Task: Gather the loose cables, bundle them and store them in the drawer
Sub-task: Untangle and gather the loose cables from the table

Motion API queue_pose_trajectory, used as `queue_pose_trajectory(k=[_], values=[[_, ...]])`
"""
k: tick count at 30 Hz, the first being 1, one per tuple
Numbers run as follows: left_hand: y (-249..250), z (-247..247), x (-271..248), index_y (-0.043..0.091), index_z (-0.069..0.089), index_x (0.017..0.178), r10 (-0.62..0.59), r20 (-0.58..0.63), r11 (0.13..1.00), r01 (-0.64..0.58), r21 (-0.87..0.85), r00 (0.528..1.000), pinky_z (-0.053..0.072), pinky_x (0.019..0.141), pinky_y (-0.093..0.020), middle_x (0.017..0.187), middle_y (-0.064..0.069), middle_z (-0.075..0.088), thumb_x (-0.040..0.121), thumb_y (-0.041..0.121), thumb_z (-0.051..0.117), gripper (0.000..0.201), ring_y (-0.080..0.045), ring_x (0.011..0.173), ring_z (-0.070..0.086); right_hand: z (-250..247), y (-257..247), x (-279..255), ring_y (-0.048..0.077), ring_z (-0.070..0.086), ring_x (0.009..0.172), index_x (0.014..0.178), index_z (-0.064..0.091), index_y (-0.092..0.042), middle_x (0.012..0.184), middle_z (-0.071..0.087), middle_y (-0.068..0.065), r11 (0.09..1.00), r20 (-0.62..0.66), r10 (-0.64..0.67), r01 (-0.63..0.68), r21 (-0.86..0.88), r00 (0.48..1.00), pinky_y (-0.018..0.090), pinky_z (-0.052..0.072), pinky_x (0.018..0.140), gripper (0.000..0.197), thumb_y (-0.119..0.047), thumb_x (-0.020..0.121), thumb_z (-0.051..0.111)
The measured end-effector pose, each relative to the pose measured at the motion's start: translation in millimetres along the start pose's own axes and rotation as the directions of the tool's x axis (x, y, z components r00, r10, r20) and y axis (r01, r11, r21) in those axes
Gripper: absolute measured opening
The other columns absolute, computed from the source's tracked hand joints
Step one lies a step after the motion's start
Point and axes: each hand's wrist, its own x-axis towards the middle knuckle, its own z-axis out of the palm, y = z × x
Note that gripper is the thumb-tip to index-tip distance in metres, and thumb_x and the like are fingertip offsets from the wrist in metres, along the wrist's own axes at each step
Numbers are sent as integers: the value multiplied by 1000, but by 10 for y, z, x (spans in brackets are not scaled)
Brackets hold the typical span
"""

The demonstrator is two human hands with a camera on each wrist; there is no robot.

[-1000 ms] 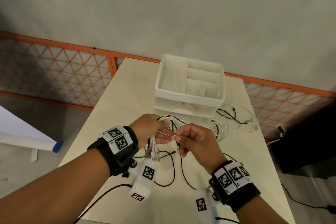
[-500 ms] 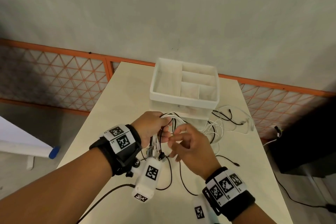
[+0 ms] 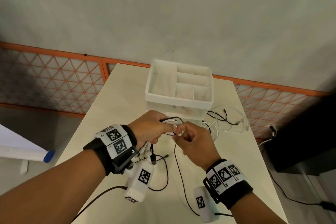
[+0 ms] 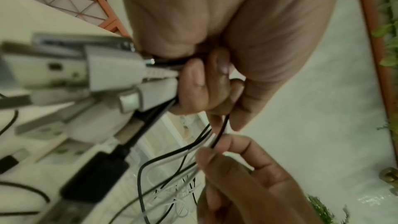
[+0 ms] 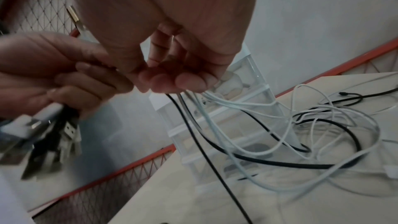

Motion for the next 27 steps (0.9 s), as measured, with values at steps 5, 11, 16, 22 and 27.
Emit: queue_pose_trajectory(k=[5,11,16,22,27], values=[[103,-50,-26,1,68,92,98,-68,995,-99,-12,993,23,41,-21,50,7,38,88,16,71,16,-8,41,25,-64,441,22,10,46,50,55,52,-18,52,51,-7,921,74,163,-125,-368,984,33,45,54,31,-24,84,63],[153,-243,-43,5,71,94,271,-160,936,-220,276,949,29,40,-12,54,9,52,89,18,69,14,0,34,39,-728,776,149,23,66,53,80,70,-13,67,74,3,797,-213,502,-544,-262,838,40,60,67,28,-34,94,56],[-42,-261,30,8,63,78,90,-165,892,-6,453,982,30,44,-23,53,2,42,94,39,60,36,-13,42,35,-1219,200,388,21,73,71,93,65,-25,95,72,-3,959,-451,241,-282,-24,859,46,62,70,30,-54,91,61],[-115,-235,45,8,57,75,38,-218,965,21,261,975,28,42,-23,60,-2,37,96,39,56,37,-14,46,28,-1256,28,499,19,74,76,94,67,-26,130,60,-15,990,-383,138,-133,39,913,37,57,64,10,-32,88,71],[-124,-294,-9,-6,63,93,89,-177,982,-57,178,980,28,41,-22,55,0,35,93,26,64,33,-12,41,29,-981,410,304,25,63,108,132,56,-36,126,60,9,841,-188,331,-379,-385,925,38,52,86,60,-17,77,68]])
